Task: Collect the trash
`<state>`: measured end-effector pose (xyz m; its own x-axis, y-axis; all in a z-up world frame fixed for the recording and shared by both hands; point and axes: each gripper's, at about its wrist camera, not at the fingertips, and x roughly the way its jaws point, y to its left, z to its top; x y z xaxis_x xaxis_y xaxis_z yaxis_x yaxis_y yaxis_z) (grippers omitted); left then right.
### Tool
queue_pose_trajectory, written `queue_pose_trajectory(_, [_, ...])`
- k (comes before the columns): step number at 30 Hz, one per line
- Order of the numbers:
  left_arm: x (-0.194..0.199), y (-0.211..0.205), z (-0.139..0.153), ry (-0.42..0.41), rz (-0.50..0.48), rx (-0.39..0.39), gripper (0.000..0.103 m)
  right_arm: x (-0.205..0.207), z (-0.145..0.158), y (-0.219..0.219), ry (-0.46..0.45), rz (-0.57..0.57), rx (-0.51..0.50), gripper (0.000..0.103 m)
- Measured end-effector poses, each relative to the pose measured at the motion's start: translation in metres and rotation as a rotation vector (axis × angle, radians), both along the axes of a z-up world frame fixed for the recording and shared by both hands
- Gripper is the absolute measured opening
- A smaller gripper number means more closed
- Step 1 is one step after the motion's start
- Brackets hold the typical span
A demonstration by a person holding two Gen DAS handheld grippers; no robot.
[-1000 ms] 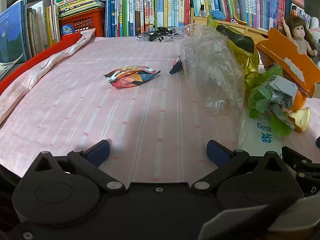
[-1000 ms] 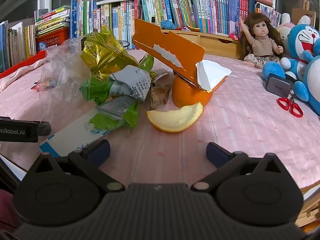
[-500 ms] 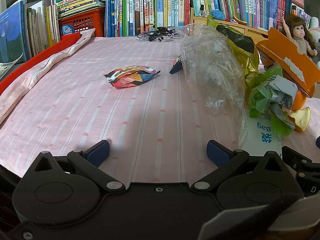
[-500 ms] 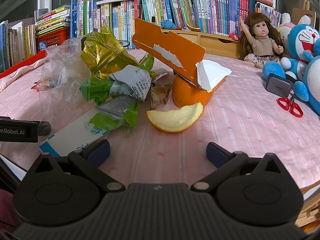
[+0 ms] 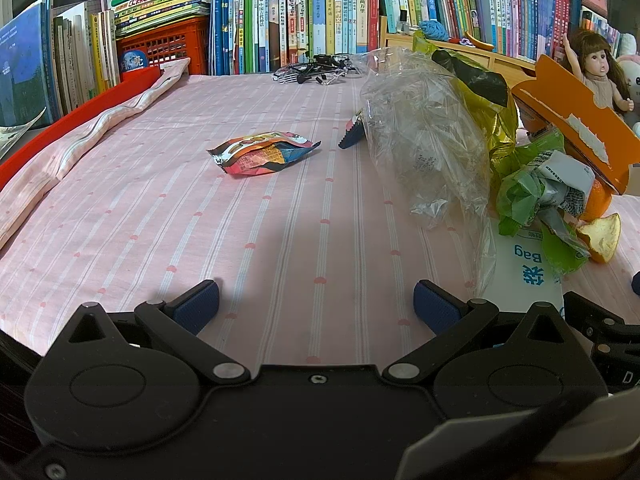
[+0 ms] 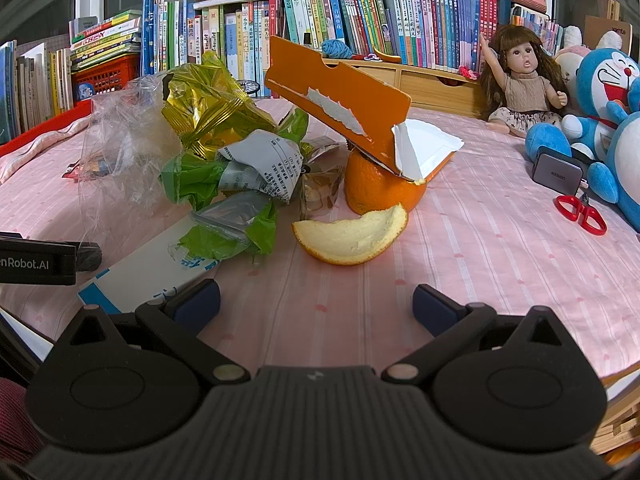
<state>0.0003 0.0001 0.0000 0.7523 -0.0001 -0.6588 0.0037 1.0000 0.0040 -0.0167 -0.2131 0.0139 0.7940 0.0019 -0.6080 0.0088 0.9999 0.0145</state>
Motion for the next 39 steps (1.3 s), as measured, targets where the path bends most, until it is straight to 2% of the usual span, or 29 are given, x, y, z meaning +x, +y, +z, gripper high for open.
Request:
queue_pose_trajectory(26, [0.0,0.0,0.0,0.0,0.0,0.0,0.103,0.0001,-0.0005,-0.0001,-0.001,0.0,0.0,0.103])
queue_pose_trajectory(39, [-0.0062,-0.0012,0.0036,0.0,-0.007,-0.002,0.103,-0.0043,-0.0029,0.0004,-0.033,-0.01,0.006,0.103])
